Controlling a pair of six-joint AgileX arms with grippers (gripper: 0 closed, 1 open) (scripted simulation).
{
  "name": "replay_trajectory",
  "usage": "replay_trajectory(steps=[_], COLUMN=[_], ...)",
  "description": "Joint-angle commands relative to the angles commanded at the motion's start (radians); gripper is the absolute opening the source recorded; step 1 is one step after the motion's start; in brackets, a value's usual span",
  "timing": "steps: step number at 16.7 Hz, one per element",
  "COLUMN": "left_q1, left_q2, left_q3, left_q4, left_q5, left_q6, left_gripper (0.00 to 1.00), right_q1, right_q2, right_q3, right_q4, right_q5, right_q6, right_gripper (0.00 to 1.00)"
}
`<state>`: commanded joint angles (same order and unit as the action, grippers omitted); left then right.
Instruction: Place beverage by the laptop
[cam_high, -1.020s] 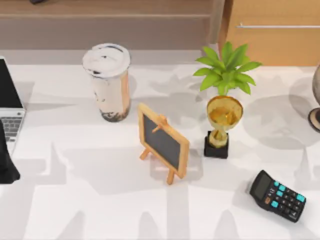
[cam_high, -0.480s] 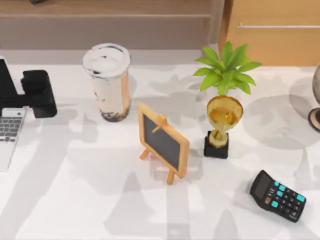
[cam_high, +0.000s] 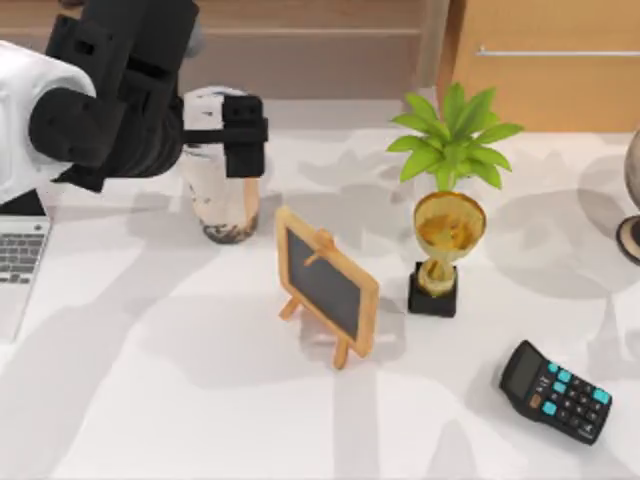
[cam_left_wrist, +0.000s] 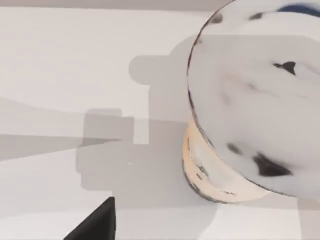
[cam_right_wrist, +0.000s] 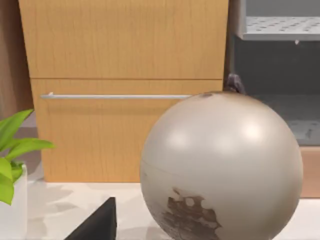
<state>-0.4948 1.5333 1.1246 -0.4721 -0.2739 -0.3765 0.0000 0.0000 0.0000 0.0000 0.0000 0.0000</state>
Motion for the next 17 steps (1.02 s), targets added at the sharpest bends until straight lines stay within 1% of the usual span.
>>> replay_trajectory(steps=[4,10,12,17], left_q1=[-0.042,-0.038,-0.030,0.011], left_q2=[0.126,0.132,0.170,0.341], left_q3=[0.093,0.094,0.100,0.119], left_q4=[-0.040,-0.036,0.000,0.160], left_q5=[-0.023,-0.022,-0.016,0.010], left_q6=[-0.032,-0.031,-0.021,0.016], left_gripper=[1.00,1.00,1.00,1.00], right_q1=[0.000,0.000,0.000,0.000], right_q2=[0.000,0.000,0.000,0.000], right_q3=[0.000,0.000,0.000,0.000], right_q4=[0.000,0.000,0.000,0.000], right_q5=[0.000,0.000,0.000,0.000], right_q6=[0.000,0.000,0.000,0.000], right_gripper=[1.00,1.00,1.00,1.00])
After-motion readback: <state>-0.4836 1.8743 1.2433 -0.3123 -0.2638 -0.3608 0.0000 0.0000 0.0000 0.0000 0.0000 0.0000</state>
